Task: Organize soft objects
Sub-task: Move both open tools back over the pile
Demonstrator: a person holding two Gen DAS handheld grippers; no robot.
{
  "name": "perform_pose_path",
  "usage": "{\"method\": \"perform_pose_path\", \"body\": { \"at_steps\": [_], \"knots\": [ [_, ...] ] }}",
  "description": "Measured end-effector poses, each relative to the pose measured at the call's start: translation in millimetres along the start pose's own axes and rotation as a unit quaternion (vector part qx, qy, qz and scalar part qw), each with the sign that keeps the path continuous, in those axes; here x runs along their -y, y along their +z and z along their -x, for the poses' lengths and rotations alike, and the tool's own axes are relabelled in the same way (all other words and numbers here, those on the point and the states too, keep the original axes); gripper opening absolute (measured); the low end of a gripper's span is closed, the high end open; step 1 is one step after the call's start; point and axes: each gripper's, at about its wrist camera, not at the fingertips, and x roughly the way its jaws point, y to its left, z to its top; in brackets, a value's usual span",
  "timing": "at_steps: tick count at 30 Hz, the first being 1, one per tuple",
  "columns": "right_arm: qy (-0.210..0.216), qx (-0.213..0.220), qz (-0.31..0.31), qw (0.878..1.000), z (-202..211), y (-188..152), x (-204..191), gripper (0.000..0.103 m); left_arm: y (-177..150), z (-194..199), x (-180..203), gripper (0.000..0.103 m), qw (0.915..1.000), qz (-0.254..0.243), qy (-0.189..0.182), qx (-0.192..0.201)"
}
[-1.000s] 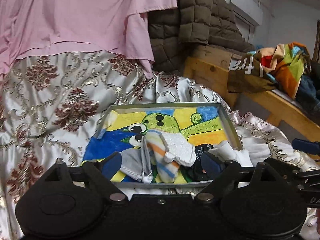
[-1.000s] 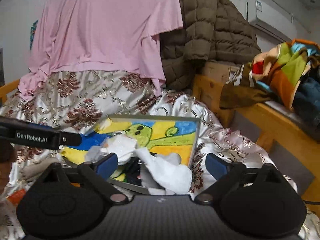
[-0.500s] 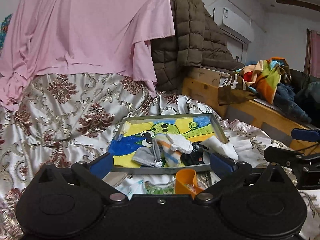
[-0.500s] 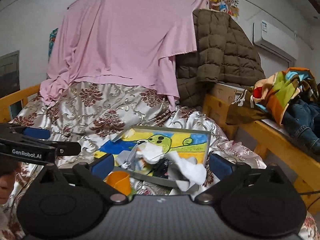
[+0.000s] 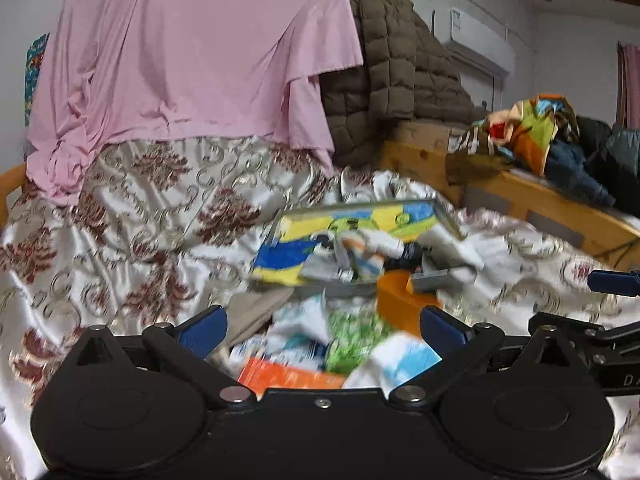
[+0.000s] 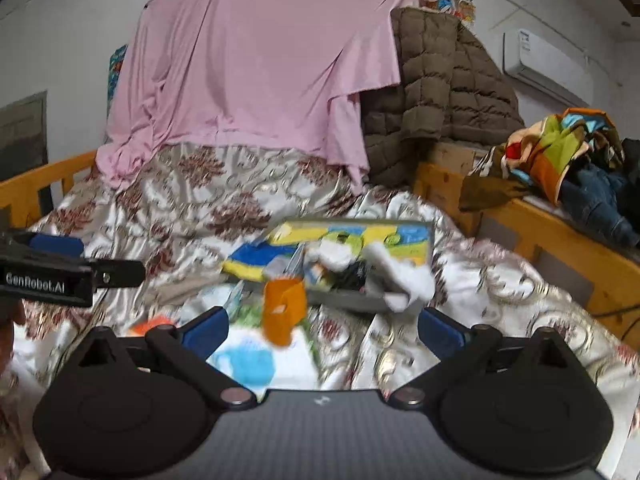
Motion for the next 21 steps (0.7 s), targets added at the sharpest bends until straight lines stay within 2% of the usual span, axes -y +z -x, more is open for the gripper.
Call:
{"method": "perform_pose_path", "body": {
  "at_steps": [11,21],
  "knots": [
    [0.001,-0.008,0.017,1.000,2,-41,-49,0.103,-52,0,-34,0.102,0.9982,-0.006,0.022,-0.055],
    [0.016,-0.056,-0.002,0.998,-19,-77,-57,0.103,-79,-10,-46,0.102,0.9950,0.000,0.023,-0.097]
  ]
}}
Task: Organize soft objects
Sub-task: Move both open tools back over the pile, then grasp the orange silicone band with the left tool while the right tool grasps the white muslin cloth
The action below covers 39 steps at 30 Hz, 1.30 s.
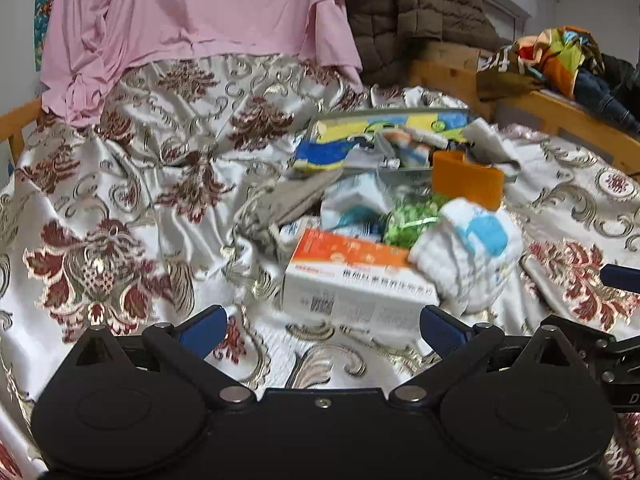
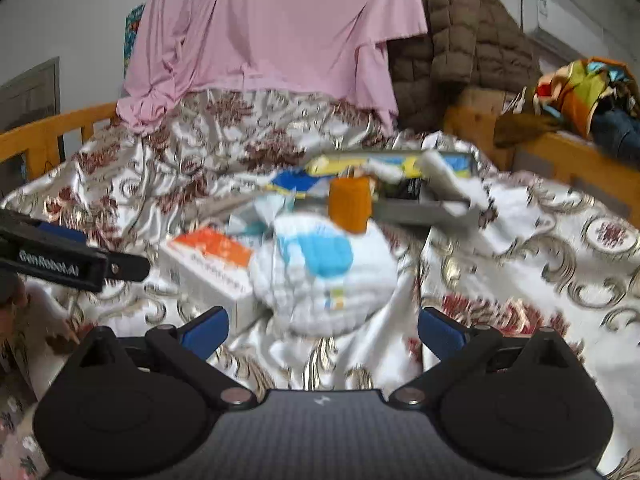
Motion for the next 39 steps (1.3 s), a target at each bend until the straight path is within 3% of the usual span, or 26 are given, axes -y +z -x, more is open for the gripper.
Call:
{"method": "perform_pose_path", "body": {
  "at_steps": [9,25,31,39],
  "knots": [
    [0.009,-0.015,0.006,1.000,-17,-11,-7,0.103,-14,-14,-6,0.102,0.9996,-0.008,0.012,-0.027],
    [0.010,-0.018,-0.013,1.000,-30,-9,1,0.103,-10,-29,-6,0.102,0.9984,-0.004,0.023,-0.051],
    [-0.001,-0.013,-0.018,1.000,-34,-5,9,0.103,0,-29,0,0.102,0.9989,0.000,0.038,-0.027],
    [-0.002,0.027,0.053,0.998,-52,21,24,0.103,35,-37,31,0.102,0.9995,-0.025,0.017,0.006]
  ]
}}
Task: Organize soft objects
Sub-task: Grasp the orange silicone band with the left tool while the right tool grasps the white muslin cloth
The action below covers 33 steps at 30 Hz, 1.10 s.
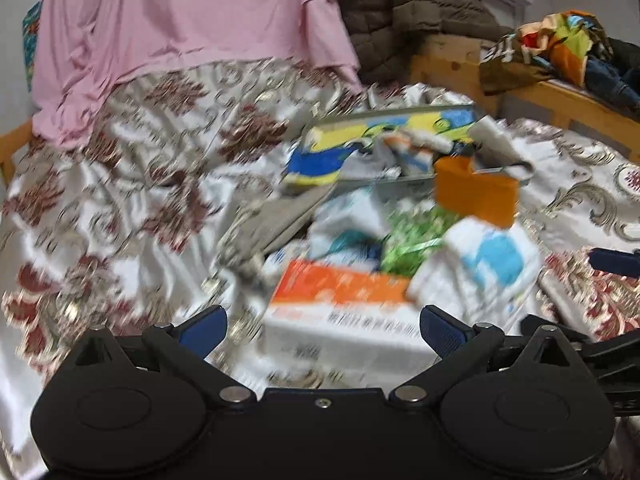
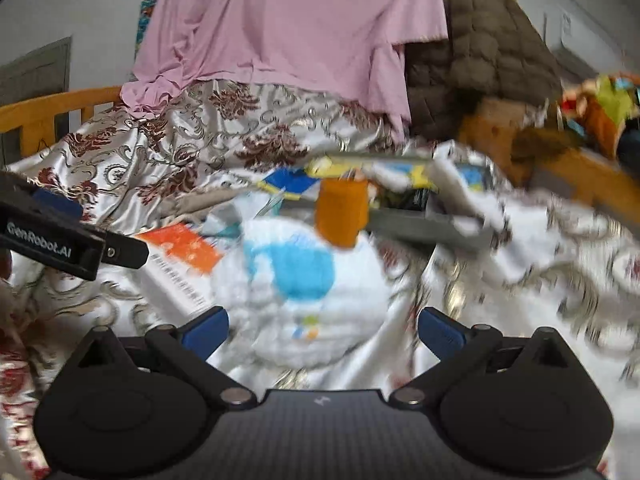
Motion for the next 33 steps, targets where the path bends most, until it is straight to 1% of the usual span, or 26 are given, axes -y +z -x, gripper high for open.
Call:
{"method": "perform_pose_path", "body": {
  "at_steps": [7,10,15,24,27,33],
  "knots": [
    [0.008,0.017,0.009,1.000,-19,1,14,0.103,37,-19,34,0.102,0.9992,-0.001,-0.037,0.016],
    [0.022,0.018,-0.001,1.000,-22,-3,16,0.103,52,-28,48,0.102,0.9982,0.003,-0.055,0.021],
    [0.034,0.026,0.006,0.999,-28,-7,15,0.103,69,-41,75,0.102,0.9966,-0.002,-0.078,0.025],
    [0.040,0.037,0.018,0.998,-33,-14,11,0.103,84,-68,110,0.102,0.9962,-0.019,-0.085,0.004],
    [0.046,0.043,0.017,0.998,-36,-16,12,0.103,87,-76,117,0.102,0.9962,-0.028,-0.082,-0.005],
    [0.061,0.056,0.029,0.996,-42,-17,12,0.103,96,-90,126,0.102,0.9954,-0.063,-0.068,-0.025]
  ]
}}
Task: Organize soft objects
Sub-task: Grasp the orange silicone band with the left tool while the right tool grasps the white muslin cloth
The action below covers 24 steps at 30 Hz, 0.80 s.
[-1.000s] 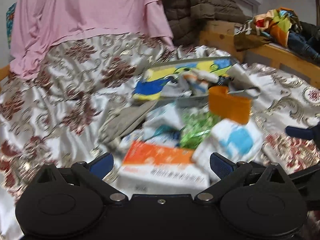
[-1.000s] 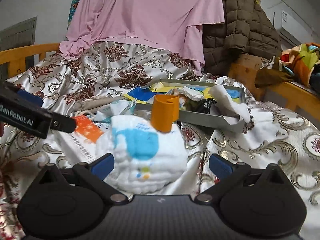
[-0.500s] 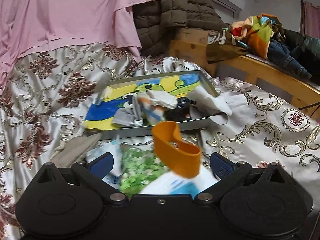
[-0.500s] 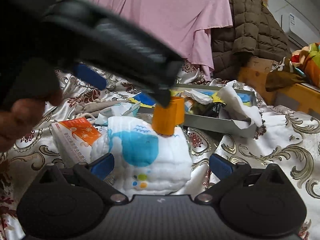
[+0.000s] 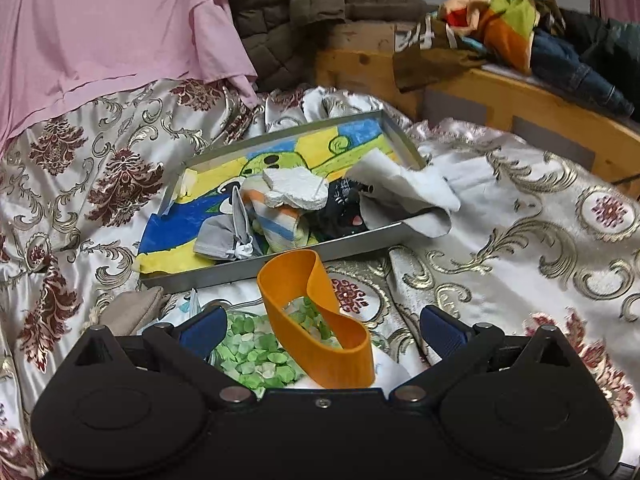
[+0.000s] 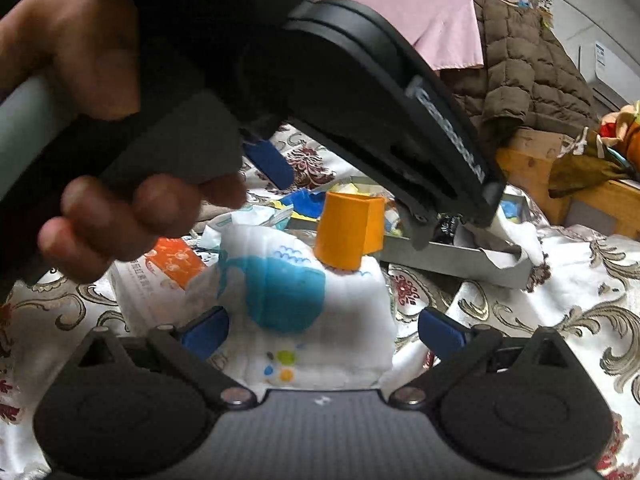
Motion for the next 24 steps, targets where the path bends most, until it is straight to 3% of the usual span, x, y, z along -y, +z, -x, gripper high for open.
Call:
{"method": "perform_pose_path", "body": {
  "at_steps": [13,24],
  "knots": [
    [0.015,0.008,0.002,1.000,-12,2,4,0.103,5,-13,-4,0.088,0.9996,0.007,0.005,-0.027],
    [0.002,0.021,0.024,0.999,-13,0,-3,0.100,4,-15,-20,0.055,0.9972,0.057,-0.011,-0.047]
  ]
}}
